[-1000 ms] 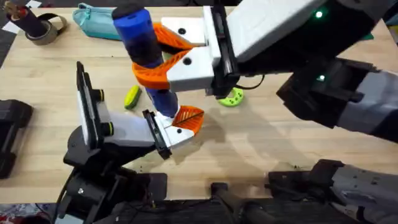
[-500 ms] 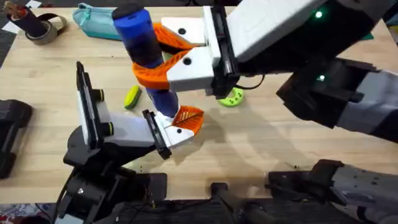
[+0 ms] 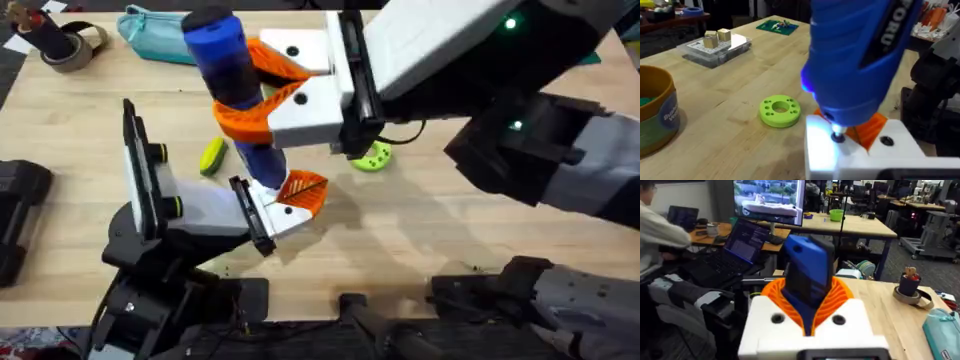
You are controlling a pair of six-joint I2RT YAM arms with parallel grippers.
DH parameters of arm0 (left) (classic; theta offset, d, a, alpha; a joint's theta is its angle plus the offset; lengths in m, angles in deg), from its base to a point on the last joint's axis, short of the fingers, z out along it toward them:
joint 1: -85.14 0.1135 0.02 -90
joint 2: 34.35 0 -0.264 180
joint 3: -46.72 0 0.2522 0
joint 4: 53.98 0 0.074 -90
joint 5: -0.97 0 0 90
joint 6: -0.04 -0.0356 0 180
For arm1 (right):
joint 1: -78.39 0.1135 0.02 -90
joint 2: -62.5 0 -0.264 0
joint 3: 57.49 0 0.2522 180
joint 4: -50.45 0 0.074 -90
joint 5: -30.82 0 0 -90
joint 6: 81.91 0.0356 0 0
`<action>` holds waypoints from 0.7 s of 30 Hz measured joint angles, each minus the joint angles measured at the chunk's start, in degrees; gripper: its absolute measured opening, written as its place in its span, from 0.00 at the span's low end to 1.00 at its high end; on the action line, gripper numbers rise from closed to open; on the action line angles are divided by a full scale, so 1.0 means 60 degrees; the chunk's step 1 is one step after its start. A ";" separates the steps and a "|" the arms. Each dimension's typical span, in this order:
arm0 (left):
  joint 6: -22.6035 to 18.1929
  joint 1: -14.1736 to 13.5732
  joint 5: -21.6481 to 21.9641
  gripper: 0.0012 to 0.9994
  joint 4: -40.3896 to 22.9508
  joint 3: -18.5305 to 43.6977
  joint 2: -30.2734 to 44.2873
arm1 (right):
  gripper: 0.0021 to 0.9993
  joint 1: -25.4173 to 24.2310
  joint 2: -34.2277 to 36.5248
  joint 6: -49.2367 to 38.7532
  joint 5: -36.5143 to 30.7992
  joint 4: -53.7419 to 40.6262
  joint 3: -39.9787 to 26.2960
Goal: Pick up the gripper from the table and insert it into the empty holder that is missing its gripper. Then pick up a screw, insert it into the mounting hole, and use the screwdriver to tighten it. Finally, clean up the table by picking up the vegetable and placing it into the bucket.
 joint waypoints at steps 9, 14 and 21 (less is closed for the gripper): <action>-0.0004 0.0000 0.0003 0.02 0.0007 0.0000 0.0000 | 0.04 0.0013 0.0003 0.0004 0.0004 0.0228 0.0013; -0.0004 0.0000 0.0011 0.01 0.0007 0.0000 0.0000 | 0.04 0.0093 0.0000 0.0000 0.0000 0.0239 -0.0043; -0.0004 0.0000 0.0011 0.01 0.0005 0.0000 0.0000 | 0.04 0.0061 0.0125 -0.0377 -0.0005 -0.2725 -0.2060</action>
